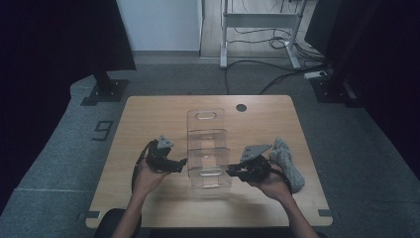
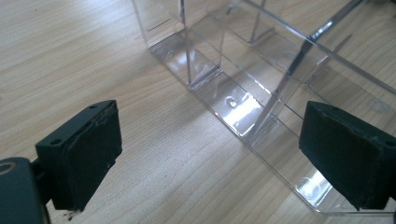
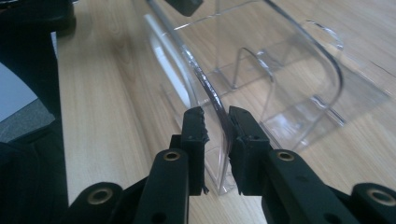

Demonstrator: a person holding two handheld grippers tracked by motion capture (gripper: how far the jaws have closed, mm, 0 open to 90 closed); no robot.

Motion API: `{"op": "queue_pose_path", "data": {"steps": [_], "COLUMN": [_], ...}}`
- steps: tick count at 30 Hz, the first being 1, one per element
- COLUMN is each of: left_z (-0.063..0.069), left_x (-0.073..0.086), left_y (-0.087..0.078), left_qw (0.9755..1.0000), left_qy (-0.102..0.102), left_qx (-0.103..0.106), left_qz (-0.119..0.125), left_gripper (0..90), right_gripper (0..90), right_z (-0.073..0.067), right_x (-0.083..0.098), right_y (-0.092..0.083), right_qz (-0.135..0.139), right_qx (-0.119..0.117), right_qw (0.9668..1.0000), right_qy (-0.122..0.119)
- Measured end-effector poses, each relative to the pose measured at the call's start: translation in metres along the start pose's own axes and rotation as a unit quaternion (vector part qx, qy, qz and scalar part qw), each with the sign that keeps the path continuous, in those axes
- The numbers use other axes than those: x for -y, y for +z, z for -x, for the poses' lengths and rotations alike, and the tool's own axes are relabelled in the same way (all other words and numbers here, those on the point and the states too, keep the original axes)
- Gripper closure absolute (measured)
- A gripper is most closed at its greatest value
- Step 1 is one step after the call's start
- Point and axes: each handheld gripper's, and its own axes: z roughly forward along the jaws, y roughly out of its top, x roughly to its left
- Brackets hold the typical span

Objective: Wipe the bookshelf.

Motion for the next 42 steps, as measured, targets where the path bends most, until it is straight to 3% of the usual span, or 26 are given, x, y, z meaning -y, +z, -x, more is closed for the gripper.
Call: {"op": "queue_pose_path", "data": {"steps": [5,9,15,18,21,24,26,31,37,42], "left_z": [-0.004,-0.009,-0.013,-0.010,-0.004,0.003,0.009,0.021,0.026,0.027], "left_x": [0.001,0.005,0.018,0.026,0.032,0.036,0.036,0.033,0.033,0.035], "left_y": [-0.002,-0.012,-0.029,-0.035,-0.039,-0.039,-0.038,-0.033,-0.024,-0.017], "left_qw": [1.0000,0.9999,0.9996,0.9995,0.9990,0.9985,0.9983,0.9973,0.9972,0.9967], "left_qy": [-0.005,-0.006,-0.005,-0.001,-0.001,0.005,0.011,0.026,0.033,0.047], "left_qx": [0.005,0.004,0.013,0.020,0.034,0.047,0.050,0.062,0.063,0.065], "left_qz": [0.002,0.011,0.024,0.026,0.028,0.027,0.026,0.030,0.023,0.011], "left_gripper": [4.3,2.7,2.6,2.6,2.6,2.7,3.5,6.1,12.2,18.2], "right_gripper": [77.8,70.6,56.0,47.1,44.2,44.2,43.3,45.7,52.2,58.8], "right_z": [-0.011,-0.013,0.002,0.007,0.012,0.019,0.024,0.032,0.039,0.041], "right_x": [-0.005,-0.006,0.001,0.003,0.004,0.004,0.004,0.005,0.004,0.000], "right_y": [0.010,0.009,-0.011,-0.017,-0.020,-0.023,-0.022,-0.006,0.016,0.027], "right_qz": [-0.011,-0.018,-0.008,-0.009,-0.009,-0.004,-0.002,-0.010,-0.019,-0.013], "right_qx": [-0.010,-0.008,0.002,0.007,0.017,0.023,0.049,0.086,0.087,0.072], "right_qw": [0.9998,0.9996,1.0000,0.9999,0.9998,0.9996,0.9984,0.9953,0.9949,0.9962], "right_qy": [-0.013,-0.018,0.002,0.005,0.010,0.016,0.028,0.044,0.046,0.048]}}
